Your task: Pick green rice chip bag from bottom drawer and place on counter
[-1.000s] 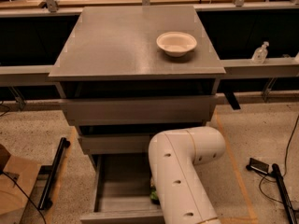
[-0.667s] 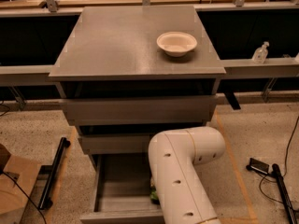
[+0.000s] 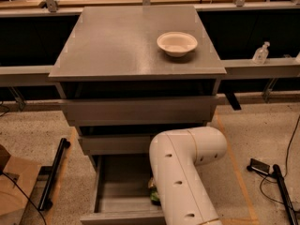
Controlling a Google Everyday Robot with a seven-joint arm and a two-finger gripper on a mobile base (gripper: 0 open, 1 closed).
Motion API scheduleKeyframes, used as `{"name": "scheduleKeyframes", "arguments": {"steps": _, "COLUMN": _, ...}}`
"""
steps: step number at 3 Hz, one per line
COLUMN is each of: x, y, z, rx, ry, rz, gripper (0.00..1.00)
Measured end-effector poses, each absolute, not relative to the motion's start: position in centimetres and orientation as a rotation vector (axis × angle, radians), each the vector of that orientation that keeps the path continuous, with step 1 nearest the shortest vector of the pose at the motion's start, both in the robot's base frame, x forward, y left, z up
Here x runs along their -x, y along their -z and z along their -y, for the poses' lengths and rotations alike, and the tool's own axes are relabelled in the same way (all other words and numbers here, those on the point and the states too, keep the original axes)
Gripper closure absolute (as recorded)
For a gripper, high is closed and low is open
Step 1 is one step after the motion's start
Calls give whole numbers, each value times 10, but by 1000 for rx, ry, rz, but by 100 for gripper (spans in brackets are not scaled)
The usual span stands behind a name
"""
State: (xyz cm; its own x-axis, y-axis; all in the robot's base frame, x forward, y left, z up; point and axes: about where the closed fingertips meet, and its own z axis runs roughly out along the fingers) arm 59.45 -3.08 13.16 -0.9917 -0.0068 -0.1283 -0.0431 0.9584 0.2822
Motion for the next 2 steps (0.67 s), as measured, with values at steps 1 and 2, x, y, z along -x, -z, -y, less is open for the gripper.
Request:
{"name": "scheduleKeyframes", "arguments": {"steps": 1, "x": -594, "y": -133, "z": 31, "rx": 38, "ry": -434, "rz": -2984, "gripper": 0}}
{"name": "scheduleKeyframes", "arguments": {"steps": 2, "x": -594, "y": -133, "z": 31, "rx": 38, "ry": -434, "rz": -2984, "gripper": 0}}
